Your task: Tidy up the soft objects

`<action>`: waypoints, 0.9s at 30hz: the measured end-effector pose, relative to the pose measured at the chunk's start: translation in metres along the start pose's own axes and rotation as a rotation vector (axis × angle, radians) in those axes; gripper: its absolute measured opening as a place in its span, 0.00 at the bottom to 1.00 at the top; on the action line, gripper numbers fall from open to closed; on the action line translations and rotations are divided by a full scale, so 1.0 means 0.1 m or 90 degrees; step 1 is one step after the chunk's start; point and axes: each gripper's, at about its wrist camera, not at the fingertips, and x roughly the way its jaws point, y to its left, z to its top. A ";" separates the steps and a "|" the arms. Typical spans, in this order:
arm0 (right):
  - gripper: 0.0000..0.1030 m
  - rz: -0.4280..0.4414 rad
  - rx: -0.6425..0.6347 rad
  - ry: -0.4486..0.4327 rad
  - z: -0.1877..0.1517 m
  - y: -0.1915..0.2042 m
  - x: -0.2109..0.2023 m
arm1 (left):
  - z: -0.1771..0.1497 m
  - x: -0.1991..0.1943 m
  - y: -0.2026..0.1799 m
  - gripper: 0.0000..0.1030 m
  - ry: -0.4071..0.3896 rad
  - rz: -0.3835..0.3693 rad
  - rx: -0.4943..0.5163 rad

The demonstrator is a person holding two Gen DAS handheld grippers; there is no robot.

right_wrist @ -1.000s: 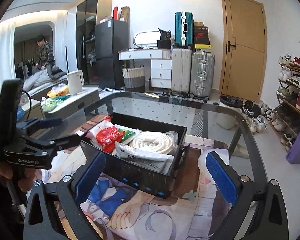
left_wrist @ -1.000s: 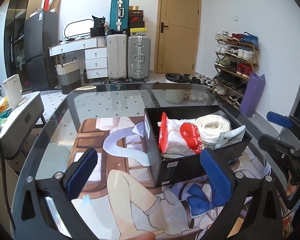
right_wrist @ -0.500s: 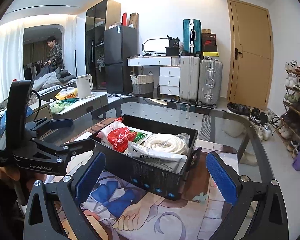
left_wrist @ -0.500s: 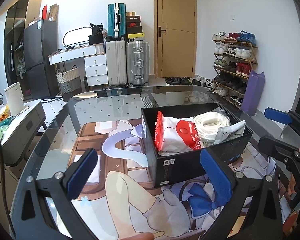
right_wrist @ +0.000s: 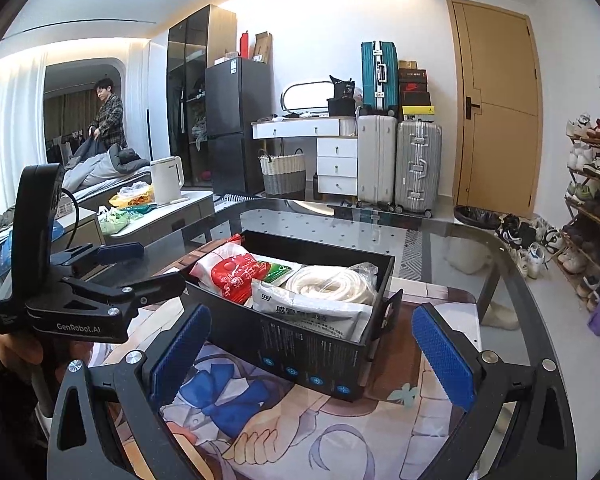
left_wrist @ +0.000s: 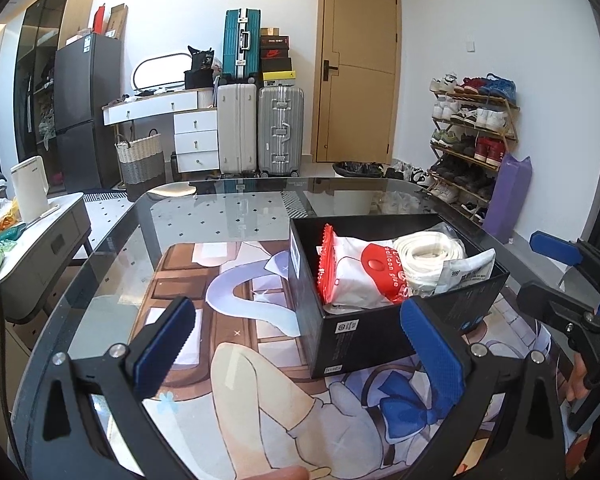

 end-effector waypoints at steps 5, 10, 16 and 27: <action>0.99 0.004 0.003 -0.002 -0.03 0.00 0.02 | -0.01 -0.01 0.00 1.00 -0.005 0.000 -0.001; 0.99 0.009 0.011 -0.011 -0.03 -0.03 -0.01 | -0.01 -0.02 -0.02 1.00 -0.009 0.002 0.003; 0.99 0.010 0.007 -0.019 -0.04 -0.01 -0.03 | -0.02 -0.05 -0.04 1.00 -0.016 0.005 0.006; 0.99 0.009 0.004 -0.021 -0.04 0.03 -0.02 | -0.01 -0.08 -0.07 1.00 -0.021 0.006 0.009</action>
